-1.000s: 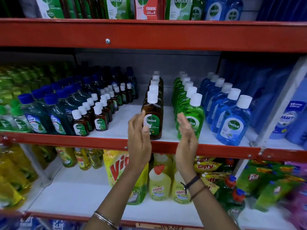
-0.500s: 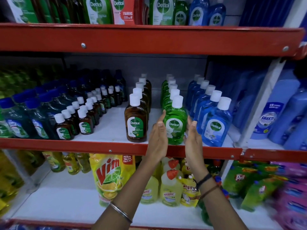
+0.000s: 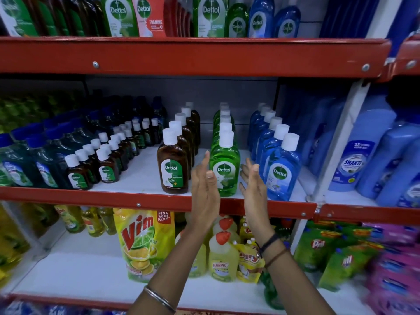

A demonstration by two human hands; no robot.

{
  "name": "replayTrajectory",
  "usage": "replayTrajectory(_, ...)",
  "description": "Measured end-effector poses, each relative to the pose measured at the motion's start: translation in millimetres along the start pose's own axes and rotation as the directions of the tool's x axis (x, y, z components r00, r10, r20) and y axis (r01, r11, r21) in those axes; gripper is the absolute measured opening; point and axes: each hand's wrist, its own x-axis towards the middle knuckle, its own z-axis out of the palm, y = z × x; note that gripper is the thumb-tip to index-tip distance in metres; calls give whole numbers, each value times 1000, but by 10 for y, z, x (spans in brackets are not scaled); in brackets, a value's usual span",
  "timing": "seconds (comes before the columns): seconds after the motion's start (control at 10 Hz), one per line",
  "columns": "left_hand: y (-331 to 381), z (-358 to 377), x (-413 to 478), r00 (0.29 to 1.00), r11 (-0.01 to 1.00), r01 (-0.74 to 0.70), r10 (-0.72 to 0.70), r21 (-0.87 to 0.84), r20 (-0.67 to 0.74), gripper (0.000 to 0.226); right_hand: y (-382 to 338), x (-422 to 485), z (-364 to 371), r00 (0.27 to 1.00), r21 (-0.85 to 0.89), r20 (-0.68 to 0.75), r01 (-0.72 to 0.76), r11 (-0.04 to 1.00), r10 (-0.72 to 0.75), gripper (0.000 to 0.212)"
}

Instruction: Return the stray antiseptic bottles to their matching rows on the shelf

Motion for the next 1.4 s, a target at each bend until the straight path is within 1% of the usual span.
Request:
replayTrajectory(0.1, 83, 187, -142, 975, 980, -200, 198, -3, -105, 63, -16, -167, -168, 974, 14, -159, 164, 986, -160, 55)
replayTrajectory(0.2, 206, 448, -213, 982, 981, -168, 175, -95, 71, 67, 28, -239, -427, 900, -70, -304, 307, 949, -314, 55)
replayTrajectory(0.3, 304, 716, -117, 966, 982, 88, -43, -169, 254, 82, 54, -198, -602, 885, -151, -325, 299, 942, -333, 68)
replayTrajectory(0.4, 339, 890, 57, 927, 952, 272, -219, -144, 306, 101, 37, -117, -687, 935, -164, -269, 194, 967, -233, 60)
replayTrajectory(0.5, 360, 980, 137, 894, 939, 325, -268, -109, 360, 112, 28, -61, -775, 958, -183, -205, 162, 970, -199, 55)
replayTrajectory(0.6, 314, 1027, 108, 898, 941, 313, -249, -129, 363, 106, 6, 10, -892, 973, -141, -174, 125, 982, -149, 51)
replayTrajectory(0.7, 241, 1025, 82, 916, 937, 304, -238, -173, 322, 76, -34, 115, -1025, 990, -49, -124, 69, 996, -74, 56)
replayTrajectory(0.8, 217, 1000, 49, 929, 952, 275, -227, -134, 293, 68, -54, 214, -1116, 996, -30, -79, 29, 999, -31, 55)
replayTrajectory(0.9, 219, 988, 23, 934, 962, 256, -222, -90, 281, 68, -57, 247, -1146, 998, 0, -61, 13, 1000, -13, 62)
replayTrajectory(1.0, 218, 977, 14, 931, 964, 257, -228, -66, 284, 65, -61, 251, -1146, 997, 10, -76, 4, 1000, -3, 63)
replayTrajectory(1.1, 233, 950, -18, 932, 970, 238, -213, -51, 294, 64, -70, 254, -1135, 996, 24, -82, 25, 999, -23, 60)
replayTrajectory(1.2, 252, 916, -30, 925, 974, 226, -214, -4, 314, 72, -73, 238, -1106, 996, 18, -88, 29, 999, -27, 52)
replayTrajectory(1.3, 289, 866, -45, 925, 981, 191, -185, 12, 331, 81, -68, 218, -1089, 991, 4, -112, 70, 998, -69, 55)
replayTrajectory(1.4, 377, 776, -74, 962, 996, 92, -93, 16, 258, 79, -45, 51, -1121, 952, -137, -229, 174, 975, -202, 53)
